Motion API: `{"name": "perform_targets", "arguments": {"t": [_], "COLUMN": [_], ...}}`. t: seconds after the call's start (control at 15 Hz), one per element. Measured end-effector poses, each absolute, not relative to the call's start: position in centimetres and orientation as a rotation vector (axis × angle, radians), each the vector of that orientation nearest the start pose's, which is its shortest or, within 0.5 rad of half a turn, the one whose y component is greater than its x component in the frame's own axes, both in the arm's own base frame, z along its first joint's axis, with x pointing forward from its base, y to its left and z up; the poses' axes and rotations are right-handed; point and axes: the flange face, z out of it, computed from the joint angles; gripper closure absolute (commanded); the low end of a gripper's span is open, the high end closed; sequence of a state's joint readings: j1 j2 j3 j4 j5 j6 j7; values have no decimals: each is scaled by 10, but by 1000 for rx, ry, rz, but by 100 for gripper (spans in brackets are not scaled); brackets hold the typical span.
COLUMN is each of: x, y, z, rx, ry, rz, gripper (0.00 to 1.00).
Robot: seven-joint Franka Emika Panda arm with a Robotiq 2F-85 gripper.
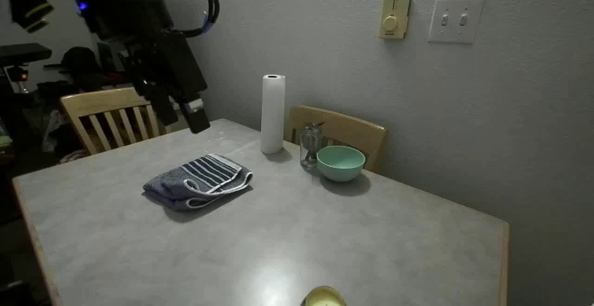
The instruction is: Unfold the cloth on the table
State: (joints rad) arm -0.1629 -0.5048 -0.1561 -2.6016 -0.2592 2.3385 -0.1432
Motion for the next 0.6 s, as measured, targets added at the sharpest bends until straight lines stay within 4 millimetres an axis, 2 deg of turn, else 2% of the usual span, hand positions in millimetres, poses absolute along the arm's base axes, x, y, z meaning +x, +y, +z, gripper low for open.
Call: {"name": "perform_targets", "arguments": {"t": [0.47, 0.6], "x": [383, 385], "y": [-131, -124], "z": [443, 438], "rx": [-3305, -3261], "ry": [17, 21], "rz": [-343, -334], "gripper": [0, 0]}}
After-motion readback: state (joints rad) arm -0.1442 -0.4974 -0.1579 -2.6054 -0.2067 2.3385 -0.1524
